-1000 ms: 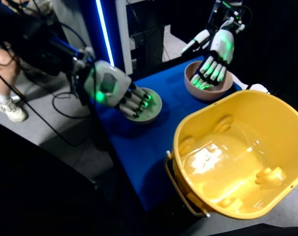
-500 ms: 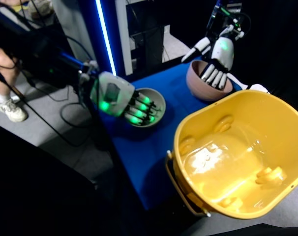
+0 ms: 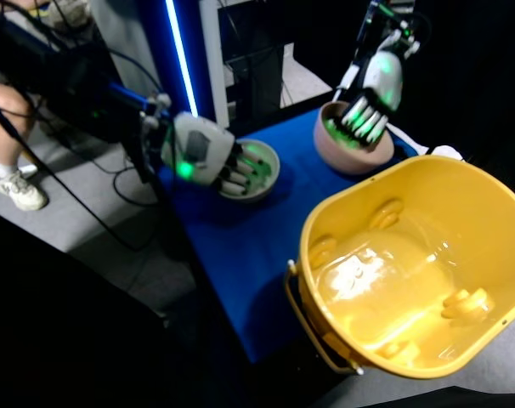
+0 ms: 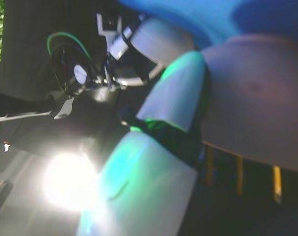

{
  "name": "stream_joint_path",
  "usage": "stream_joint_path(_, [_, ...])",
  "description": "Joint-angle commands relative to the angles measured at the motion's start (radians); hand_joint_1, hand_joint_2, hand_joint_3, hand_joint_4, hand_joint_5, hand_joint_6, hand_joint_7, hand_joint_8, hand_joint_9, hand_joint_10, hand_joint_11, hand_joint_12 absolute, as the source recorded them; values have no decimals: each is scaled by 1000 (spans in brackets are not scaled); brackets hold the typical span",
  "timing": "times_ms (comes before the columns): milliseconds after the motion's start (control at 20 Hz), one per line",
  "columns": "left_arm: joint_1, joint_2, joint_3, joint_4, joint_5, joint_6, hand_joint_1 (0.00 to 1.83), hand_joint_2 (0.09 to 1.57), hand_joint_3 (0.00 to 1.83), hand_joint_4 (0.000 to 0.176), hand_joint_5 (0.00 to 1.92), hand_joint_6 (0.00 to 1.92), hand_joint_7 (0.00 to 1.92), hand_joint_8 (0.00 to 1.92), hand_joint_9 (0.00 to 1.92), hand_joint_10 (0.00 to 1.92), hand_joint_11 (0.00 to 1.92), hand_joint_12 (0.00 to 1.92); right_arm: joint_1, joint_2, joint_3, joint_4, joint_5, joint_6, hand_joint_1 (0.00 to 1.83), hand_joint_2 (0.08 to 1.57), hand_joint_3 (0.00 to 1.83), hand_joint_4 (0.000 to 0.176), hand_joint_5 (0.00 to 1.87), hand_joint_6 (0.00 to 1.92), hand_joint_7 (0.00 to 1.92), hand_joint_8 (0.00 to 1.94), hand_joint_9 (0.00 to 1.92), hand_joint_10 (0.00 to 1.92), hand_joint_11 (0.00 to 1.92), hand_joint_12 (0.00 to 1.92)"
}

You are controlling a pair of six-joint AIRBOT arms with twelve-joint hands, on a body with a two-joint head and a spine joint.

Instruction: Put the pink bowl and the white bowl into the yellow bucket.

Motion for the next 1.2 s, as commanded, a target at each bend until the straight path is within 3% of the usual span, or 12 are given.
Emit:
stream_joint_path(0, [-5, 4, -6, -70, 165, 4, 1329, 1273, 0, 0, 611, 1235, 697, 1528, 659, 1667, 562, 1597, 12, 2, -15, -7, -114, 9, 1488, 1137, 0, 0, 814, 1231, 843, 1045, 936, 1095, 772, 1582])
stream_joint_path(200, [14, 44, -39, -89, 255, 14, 1337, 1249, 0, 0, 639, 1232, 769, 1444, 670, 1600, 590, 1568, 11, 39, -48, -9, -227, 104, 1497, 1076, 0, 0, 939, 1008, 950, 861, 1051, 903, 932, 1411])
stream_joint_path(300, [50, 91, -80, -89, 334, 55, 1347, 1225, 0, 0, 703, 1128, 801, 1378, 707, 1570, 639, 1567, 12, 65, -78, -15, -301, 139, 1493, 1103, 0, 0, 862, 1135, 877, 973, 995, 983, 913, 1439])
stream_joint_path(500, [77, 161, -120, -89, 474, 95, 1336, 1248, 0, 0, 694, 1108, 726, 1514, 673, 1615, 580, 1640, 13, 69, -92, -45, -467, 226, 1495, 1087, 3, 0, 924, 1077, 919, 895, 1035, 936, 880, 1453])
stream_joint_path(650, [33, 186, -125, -89, 518, 120, 1236, 1238, 3, 0, 753, 1097, 768, 1558, 652, 1483, 534, 1681, 44, 53, -92, -45, -545, 226, 1494, 1096, 1, 0, 882, 1086, 899, 937, 1011, 1003, 909, 1456])
stream_joint_path(700, [18, 199, -129, -89, 527, 136, 1221, 1220, 0, 0, 784, 1066, 812, 1511, 710, 1360, 598, 1631, 60, 52, -92, -48, -551, 226, 1269, 1105, 0, 0, 964, 1070, 1008, 901, 1127, 1330, 1112, 1565])
stream_joint_path(800, [-20, 220, -132, -89, 537, 166, 1217, 1223, 0, 0, 764, 1092, 819, 1489, 708, 1296, 604, 1583, 108, 56, -92, -66, -553, 226, 1231, 1117, 2, 0, 956, 1135, 999, 916, 1109, 1344, 1074, 1607])
stream_joint_path(850, [-49, 232, -131, -89, 543, 188, 1234, 1234, 0, 0, 789, 1054, 751, 1582, 681, 1354, 588, 1570, 149, 60, -92, -70, -554, 226, 1357, 1130, 0, 0, 886, 1157, 924, 935, 958, 1297, 895, 1595])
stream_joint_path(900, [-66, 235, -131, -89, 544, 197, 1322, 1223, 0, 0, 767, 1037, 776, 1500, 705, 1504, 593, 1570, 169, 64, -92, -70, -554, 226, 1359, 1128, 0, 0, 891, 1134, 923, 955, 960, 1283, 896, 1605])
stream_joint_path(950, [-99, 238, -127, -89, 545, 215, 1325, 1258, 1, 0, 682, 1172, 693, 1613, 668, 1536, 588, 1565, 199, 73, -92, -70, -554, 226, 1365, 1121, 0, 0, 880, 1101, 962, 916, 982, 1294, 974, 1674])
stream_joint_path(1000, [-114, 238, -122, -89, 544, 227, 1237, 1237, 0, 0, 784, 1060, 744, 1590, 675, 1373, 585, 1572, 221, 77, -91, -70, -554, 225, 1371, 1133, 3, 0, 851, 1129, 922, 970, 948, 1340, 962, 1652])
stream_joint_path(1150, [-165, 236, -109, -89, 533, 254, 1327, 1262, 1, 0, 667, 1184, 683, 1624, 667, 1549, 587, 1570, 279, 82, -87, -70, -553, 204, 1366, 1158, 1, 0, 814, 1224, 858, 1123, 891, 1332, 864, 1569])
